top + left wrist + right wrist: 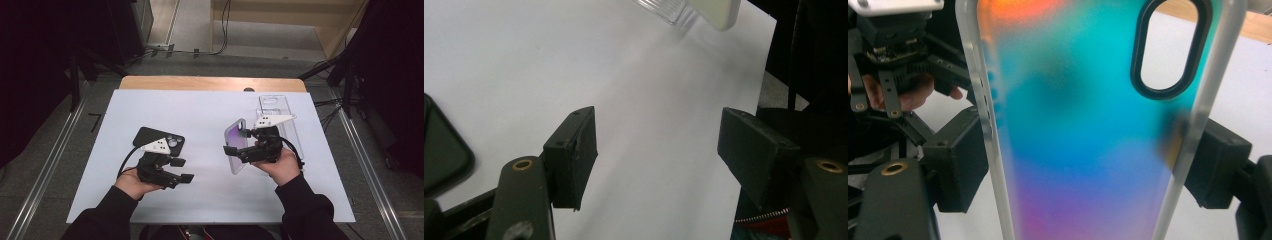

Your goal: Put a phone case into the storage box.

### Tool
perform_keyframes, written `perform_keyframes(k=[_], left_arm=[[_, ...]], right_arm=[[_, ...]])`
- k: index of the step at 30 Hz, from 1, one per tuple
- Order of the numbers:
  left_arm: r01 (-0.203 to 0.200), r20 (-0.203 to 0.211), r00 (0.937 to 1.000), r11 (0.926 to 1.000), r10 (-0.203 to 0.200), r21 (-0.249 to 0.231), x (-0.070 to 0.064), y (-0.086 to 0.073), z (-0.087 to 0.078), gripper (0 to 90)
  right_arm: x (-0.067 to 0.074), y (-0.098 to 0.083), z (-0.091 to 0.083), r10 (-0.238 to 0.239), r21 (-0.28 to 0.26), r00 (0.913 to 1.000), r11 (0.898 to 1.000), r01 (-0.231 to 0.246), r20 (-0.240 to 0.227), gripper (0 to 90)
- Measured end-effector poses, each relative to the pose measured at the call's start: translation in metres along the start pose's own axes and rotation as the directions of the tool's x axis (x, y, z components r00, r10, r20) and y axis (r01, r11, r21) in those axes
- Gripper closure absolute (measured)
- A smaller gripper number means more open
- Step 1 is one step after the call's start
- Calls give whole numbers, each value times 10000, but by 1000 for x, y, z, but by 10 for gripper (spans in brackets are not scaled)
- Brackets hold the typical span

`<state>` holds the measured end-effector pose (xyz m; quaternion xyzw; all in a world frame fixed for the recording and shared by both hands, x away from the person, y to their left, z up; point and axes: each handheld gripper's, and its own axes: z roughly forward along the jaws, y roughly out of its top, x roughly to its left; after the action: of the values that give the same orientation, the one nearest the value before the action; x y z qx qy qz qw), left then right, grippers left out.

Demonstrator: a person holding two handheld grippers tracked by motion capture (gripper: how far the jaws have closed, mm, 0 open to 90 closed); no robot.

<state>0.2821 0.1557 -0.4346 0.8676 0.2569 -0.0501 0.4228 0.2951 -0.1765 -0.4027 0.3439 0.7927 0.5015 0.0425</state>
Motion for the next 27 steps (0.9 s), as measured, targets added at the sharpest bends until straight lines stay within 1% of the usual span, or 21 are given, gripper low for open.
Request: perform_keyframes(k=[2,3,6,9,11,14,15,19,20,21,22,23,24,25,27], left_arm=[[-16,-37,10000,10000,15,-78,1,-5,-1,327],[31,-57,10000,10000,-32,-65,1,-7,-1,327],[82,-285,9996,9999,-80,59,3,-12,-3,327],[234,-390,9990,9997,-231,78,4,-17,-5,327],[383,-476,9981,9993,-381,33,5,-20,-8,327],[732,-704,9948,9973,-732,-26,6,-24,-10,327],[760,-743,9943,9971,-763,-64,6,-25,-11,327],[851,-863,9925,9962,-865,-193,6,-28,-16,327],[894,-879,9920,9957,-910,-228,6,-28,-16,327],[918,-888,9916,9955,-935,-239,7,-28,-16,327],[941,-904,9913,9954,-954,-182,7,-29,-17,327],[954,-930,9910,9953,-967,-182,8,-30,-17,327],[993,-919,9907,9949,-1007,-199,8,-30,-17,327],[1007,-954,9902,9948,-1020,-183,9,-31,-18,327],[1075,-963,9893,9938,-1096,-267,9,-31,-19,327]], right_arm=[[-1,1,-1,-12,-47,10000,10000,12,15,158],[-2,1,-2,11,-79,10000,10000,-11,1,158],[-4,3,-6,52,-85,10000,10000,-52,-5,158],[-8,5,-10,51,-91,9999,9999,-50,92,158],[-12,7,-14,225,-154,9994,9996,-221,245,158],[-15,8,-17,323,-225,9991,9992,-316,292,158],[-17,9,-19,325,-260,9989,9992,-317,328,158],[-22,10,-24,369,-337,9968,9988,-346,706,158],[-26,11,-27,518,-417,9942,9980,-480,940,158],[-26,11,-27,518,-417,9942,9980,-480,940,158],[-29,11,-28,647,-453,9906,9972,-596,1206,158],[-29,11,-28,647,-453,9906,9972,-596,1206,158],[-30,11,-29,672,-483,9890,9970,-613,1316,158],[-33,11,-31,742,-501,9850,9965,-671,1560,158],[-34,11,-32,785,-548,9836,9960,-705,1622,158]])
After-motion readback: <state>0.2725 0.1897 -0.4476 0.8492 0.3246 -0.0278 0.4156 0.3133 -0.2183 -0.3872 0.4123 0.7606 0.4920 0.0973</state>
